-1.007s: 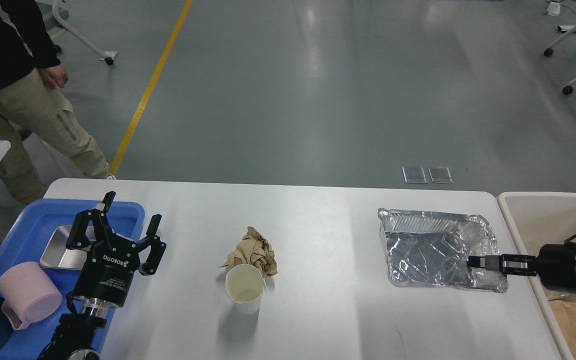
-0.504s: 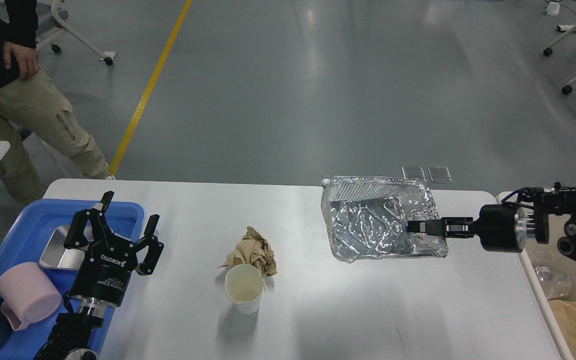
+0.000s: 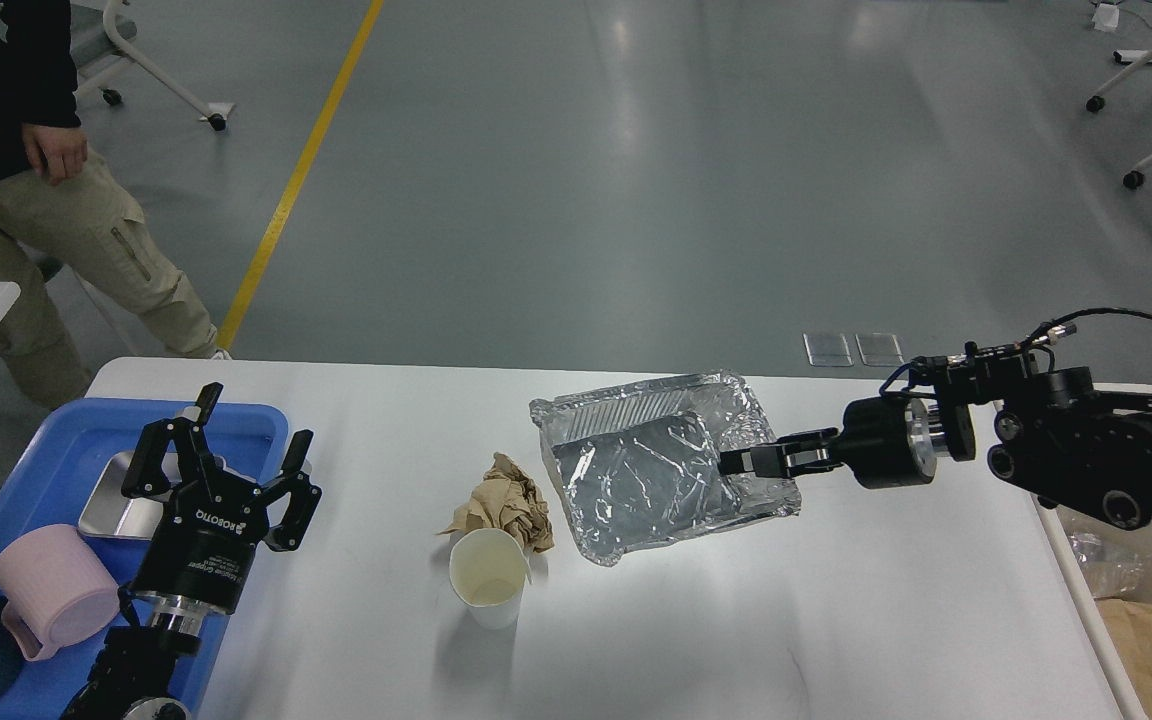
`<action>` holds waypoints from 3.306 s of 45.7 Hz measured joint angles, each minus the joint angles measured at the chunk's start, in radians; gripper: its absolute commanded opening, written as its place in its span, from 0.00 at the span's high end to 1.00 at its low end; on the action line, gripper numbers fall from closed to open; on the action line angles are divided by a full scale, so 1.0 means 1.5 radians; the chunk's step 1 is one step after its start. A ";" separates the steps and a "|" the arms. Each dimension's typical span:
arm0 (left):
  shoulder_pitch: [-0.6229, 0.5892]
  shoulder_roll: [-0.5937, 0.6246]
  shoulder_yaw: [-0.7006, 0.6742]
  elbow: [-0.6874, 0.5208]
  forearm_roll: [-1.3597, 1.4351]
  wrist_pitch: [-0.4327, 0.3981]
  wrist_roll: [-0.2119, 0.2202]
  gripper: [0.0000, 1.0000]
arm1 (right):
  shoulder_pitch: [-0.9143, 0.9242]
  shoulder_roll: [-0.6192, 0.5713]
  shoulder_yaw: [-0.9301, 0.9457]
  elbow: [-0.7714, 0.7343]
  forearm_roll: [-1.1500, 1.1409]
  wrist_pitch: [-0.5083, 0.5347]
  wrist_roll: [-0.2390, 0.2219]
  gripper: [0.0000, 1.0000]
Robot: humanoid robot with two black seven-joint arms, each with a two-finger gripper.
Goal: Tidy desktop
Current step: 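Grip the foil tray edge and drag it toward the cloth, then hold the foil tray raised while the left gripper reaches out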
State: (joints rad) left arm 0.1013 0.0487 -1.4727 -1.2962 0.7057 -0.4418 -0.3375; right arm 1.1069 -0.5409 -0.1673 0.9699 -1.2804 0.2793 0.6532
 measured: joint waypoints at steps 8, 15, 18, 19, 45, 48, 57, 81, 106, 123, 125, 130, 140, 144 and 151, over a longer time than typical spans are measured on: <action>0.000 0.001 0.000 0.000 0.000 -0.001 0.000 0.03 | 0.015 0.071 -0.041 -0.075 0.037 0.002 0.001 1.00; 0.001 0.002 -0.003 0.000 -0.001 -0.002 0.000 0.03 | 0.017 0.110 -0.047 -0.114 0.062 0.005 0.002 1.00; 0.001 0.003 -0.006 0.000 -0.002 -0.003 0.001 0.03 | 0.019 0.122 -0.050 -0.125 0.072 0.005 0.002 1.00; 0.000 0.003 -0.007 0.000 -0.002 -0.004 0.002 0.03 | 0.021 0.124 -0.053 -0.128 0.075 0.005 0.002 1.00; -0.019 0.194 0.000 -0.048 -0.014 0.048 0.147 0.03 | 0.027 0.158 -0.084 -0.154 0.101 0.005 0.003 1.00; -0.020 0.238 0.000 -0.062 -0.014 0.053 0.161 0.03 | 0.027 0.158 -0.084 -0.154 0.101 0.005 0.003 1.00; -0.022 0.367 0.000 -0.102 -0.014 0.073 0.178 0.03 | 0.026 0.161 -0.083 -0.154 0.101 0.005 0.003 1.00; -0.021 0.668 0.048 -0.108 0.019 0.032 0.164 0.03 | 0.017 0.163 -0.082 -0.156 0.102 -0.003 0.003 1.00; -0.031 0.760 0.137 -0.116 0.246 0.036 0.156 0.03 | 0.000 0.177 -0.082 -0.172 0.102 -0.007 0.003 1.00; -0.018 0.758 0.179 -0.121 0.316 0.036 0.153 0.03 | -0.004 0.178 -0.082 -0.172 0.102 -0.007 0.003 1.00; -0.013 0.757 0.179 -0.122 0.323 0.036 0.153 0.03 | -0.004 0.178 -0.082 -0.172 0.102 -0.007 0.003 1.00; -0.007 0.755 0.181 -0.124 0.336 0.036 0.148 0.03 | -0.008 0.178 -0.083 -0.172 0.102 -0.007 0.003 1.00; -0.016 0.759 0.183 -0.123 0.338 0.037 0.136 0.03 | -0.013 0.177 -0.084 -0.172 0.102 -0.007 0.003 1.00; -0.026 0.762 0.184 -0.120 0.338 0.037 0.117 0.03 | -0.014 0.177 -0.083 -0.172 0.102 -0.007 0.003 1.00; -0.067 0.760 0.213 -0.116 0.366 0.036 0.094 0.03 | -0.014 0.177 -0.082 -0.172 0.102 -0.007 0.003 1.00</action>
State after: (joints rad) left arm 0.0013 1.1893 -1.1531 -1.4700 1.2547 -0.3885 -0.1958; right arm 1.0864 -0.2748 -0.2903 0.7117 -1.1274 0.2684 0.6581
